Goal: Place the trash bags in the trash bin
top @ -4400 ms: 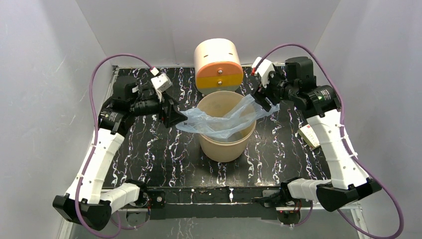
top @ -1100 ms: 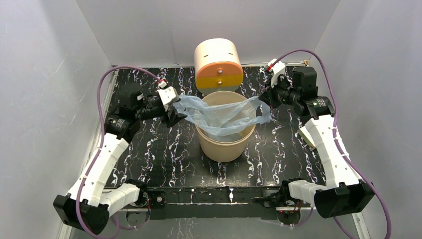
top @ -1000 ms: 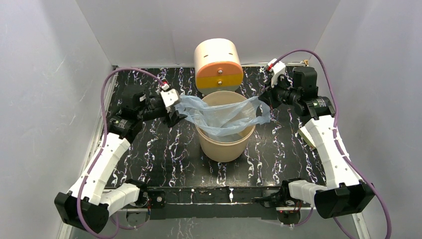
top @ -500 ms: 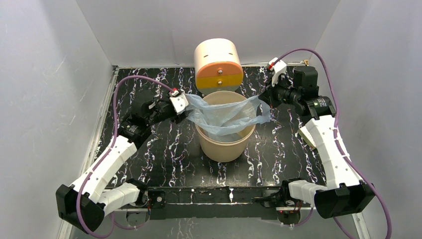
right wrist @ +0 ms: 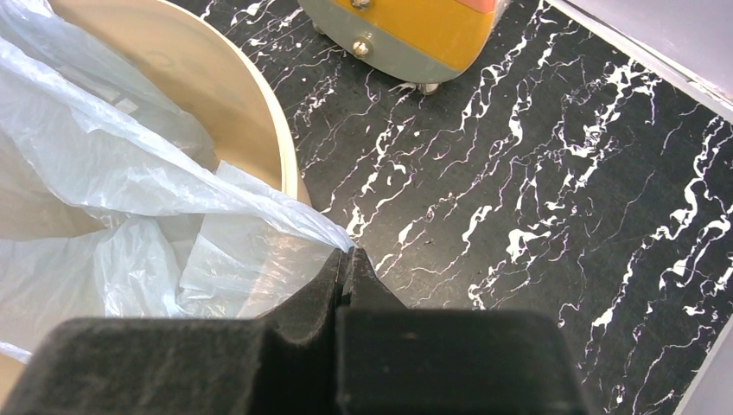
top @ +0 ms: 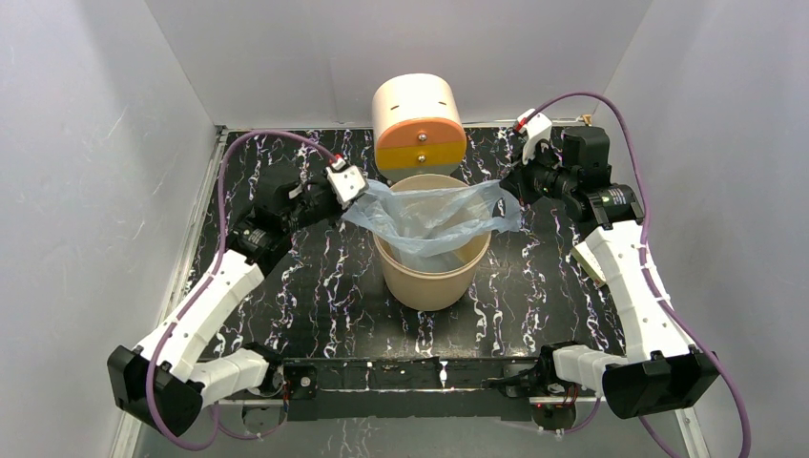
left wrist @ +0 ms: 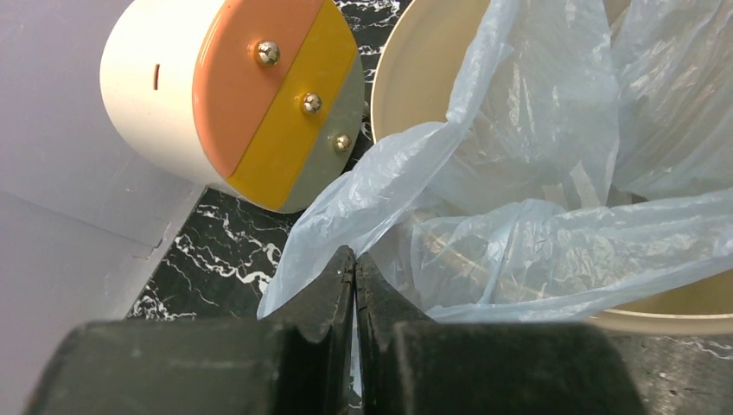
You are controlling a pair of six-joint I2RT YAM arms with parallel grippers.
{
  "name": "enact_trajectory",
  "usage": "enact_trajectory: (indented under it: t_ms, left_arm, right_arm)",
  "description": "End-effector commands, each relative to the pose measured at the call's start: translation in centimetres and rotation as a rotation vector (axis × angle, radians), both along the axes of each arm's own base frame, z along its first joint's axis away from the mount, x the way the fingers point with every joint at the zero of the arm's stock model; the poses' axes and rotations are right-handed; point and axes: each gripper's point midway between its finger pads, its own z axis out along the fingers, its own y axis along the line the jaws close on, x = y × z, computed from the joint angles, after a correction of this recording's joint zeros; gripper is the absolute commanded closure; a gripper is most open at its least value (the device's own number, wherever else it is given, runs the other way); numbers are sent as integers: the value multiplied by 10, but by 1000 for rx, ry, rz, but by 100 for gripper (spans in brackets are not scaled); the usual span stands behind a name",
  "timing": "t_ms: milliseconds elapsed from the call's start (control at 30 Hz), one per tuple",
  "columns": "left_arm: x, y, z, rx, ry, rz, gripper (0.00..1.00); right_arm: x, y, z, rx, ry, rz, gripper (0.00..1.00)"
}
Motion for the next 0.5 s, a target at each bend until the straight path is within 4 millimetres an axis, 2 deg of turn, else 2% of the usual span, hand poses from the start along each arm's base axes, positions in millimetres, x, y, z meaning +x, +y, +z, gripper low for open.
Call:
enact_trajectory:
  t_ms: [0,233,333,467]
  left_arm:
    - [-4,-3,22,-35,93,18,100]
    - [2,-11,19,-5,333,45,100]
    - [15,-11,17,4,389,99,100]
    - [39,-4,9,-12,450,194,100]
  right_arm:
    - [9,-2,31,24,-105,-29,100]
    - [14,-8,30,5,-117,-61,100]
    - [20,-10,26,16,-107,-100,100]
    - [35,-17,4,16,-51,-187,100]
